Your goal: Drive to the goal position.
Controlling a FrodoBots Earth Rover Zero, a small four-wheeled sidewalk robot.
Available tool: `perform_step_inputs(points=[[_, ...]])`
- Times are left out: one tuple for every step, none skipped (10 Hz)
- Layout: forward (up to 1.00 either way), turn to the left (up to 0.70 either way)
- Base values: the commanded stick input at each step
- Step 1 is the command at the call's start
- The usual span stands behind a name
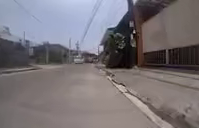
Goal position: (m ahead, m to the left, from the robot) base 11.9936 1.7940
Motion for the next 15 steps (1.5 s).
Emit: perform_step_inputs(points=[[1.00,-0.03],[1.00,-0.03],[1.00,-0.03],[1.00,-0.03],[1.00,-0.03],[1.00,-0.20],[1.00,-0.39],[1.00,-0.40],[1.00,-0.20],[1.00,-0.06],[1.00,0.00],[1.00,0.00],[1.00,0.00],[1.00,0.15],[1.00,0.35]])
